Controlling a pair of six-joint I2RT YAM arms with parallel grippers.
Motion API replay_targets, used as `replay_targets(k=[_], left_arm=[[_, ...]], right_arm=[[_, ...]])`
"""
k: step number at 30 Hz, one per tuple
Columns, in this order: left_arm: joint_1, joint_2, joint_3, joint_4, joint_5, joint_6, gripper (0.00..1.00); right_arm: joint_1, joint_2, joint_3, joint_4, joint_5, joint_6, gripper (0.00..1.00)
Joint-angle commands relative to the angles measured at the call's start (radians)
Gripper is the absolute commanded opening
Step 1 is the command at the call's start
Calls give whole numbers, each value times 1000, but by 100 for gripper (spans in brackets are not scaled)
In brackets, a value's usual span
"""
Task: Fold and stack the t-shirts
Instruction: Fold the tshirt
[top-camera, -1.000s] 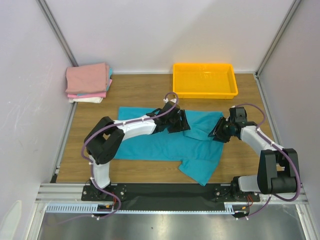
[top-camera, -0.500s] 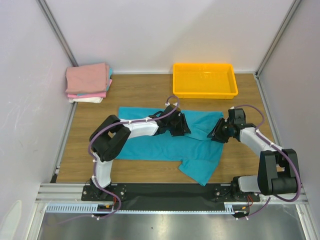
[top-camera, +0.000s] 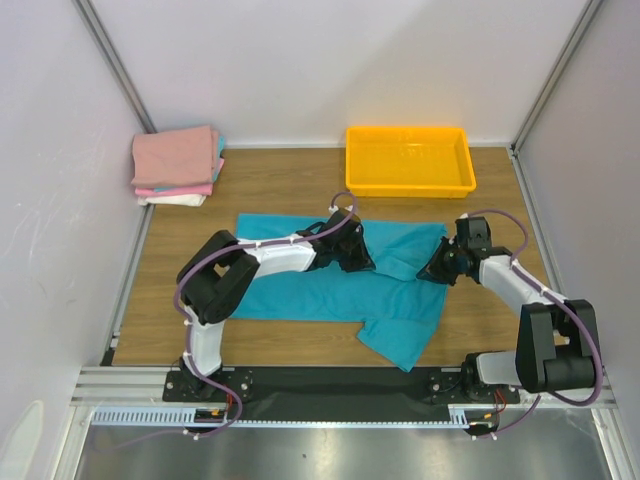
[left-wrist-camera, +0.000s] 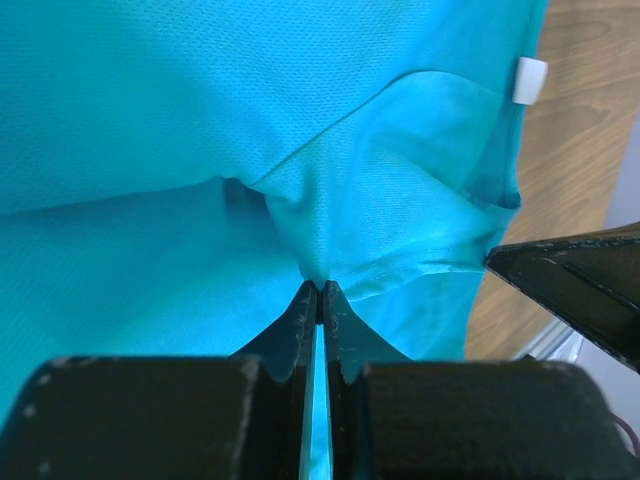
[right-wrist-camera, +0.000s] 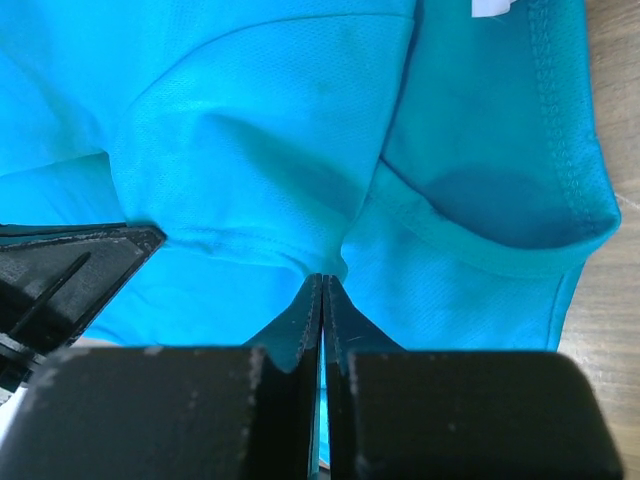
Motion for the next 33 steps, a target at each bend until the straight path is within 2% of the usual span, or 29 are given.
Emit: replay_targets(k=[1, 16, 19, 21, 22, 23, 25, 28, 33], left_arm=[[3, -99, 17, -26, -20, 11, 7], [26, -122, 2, -86, -23, 27, 5], [25, -110, -4, -99, -25, 49, 6], [26, -102, -9, -112, -34, 63, 10], [25, -102, -10, -114, -39, 73, 14], [25, -99, -6, -126, -49, 93, 17], [25, -90, 7, -145, -68, 116, 23], [26, -82, 36, -157, -82, 165, 26], [25, -56, 56, -169, -74, 182, 27]], right_arm=[[2, -49, 28, -25, -10, -7, 0], [5, -72, -12, -80, -62, -23, 0], [6, -70, -20, -102, -48, -41, 6], [2, -75, -12, -108, -16, -46, 14], [-4, -79, 0, -103, -7, -43, 18], [-6, -76, 8, -97, 7, -40, 26], [-23, -69, 29, -70, 33, -32, 29], [-50, -24, 75, -10, 63, -27, 38], [-79, 129, 181, 73, 87, -55, 40]])
